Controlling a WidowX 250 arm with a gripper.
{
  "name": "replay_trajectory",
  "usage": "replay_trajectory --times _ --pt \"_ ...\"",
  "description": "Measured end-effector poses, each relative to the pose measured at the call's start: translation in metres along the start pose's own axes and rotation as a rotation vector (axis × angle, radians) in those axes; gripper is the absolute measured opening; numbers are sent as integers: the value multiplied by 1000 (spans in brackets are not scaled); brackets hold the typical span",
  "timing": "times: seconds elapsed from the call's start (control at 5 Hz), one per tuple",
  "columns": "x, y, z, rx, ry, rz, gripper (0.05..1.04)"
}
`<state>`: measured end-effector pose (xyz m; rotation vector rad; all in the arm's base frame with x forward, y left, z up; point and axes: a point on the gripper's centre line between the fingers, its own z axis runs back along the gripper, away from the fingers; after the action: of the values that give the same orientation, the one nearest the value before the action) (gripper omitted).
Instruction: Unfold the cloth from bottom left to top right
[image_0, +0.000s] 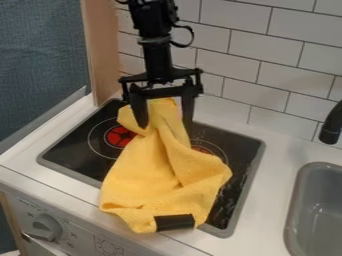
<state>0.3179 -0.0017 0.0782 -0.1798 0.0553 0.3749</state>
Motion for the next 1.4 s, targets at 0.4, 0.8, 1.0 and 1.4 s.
replay_trajectory --times 0.4,0.8,1.0,1.4 --pt "1 0 -9 9 17 -12 620" --pt "2 3 -18 21 41 -20 143" --pt "1 1 -18 10 49 -33 55" --pt "-2 -2 -18 -8 65 -46 50"
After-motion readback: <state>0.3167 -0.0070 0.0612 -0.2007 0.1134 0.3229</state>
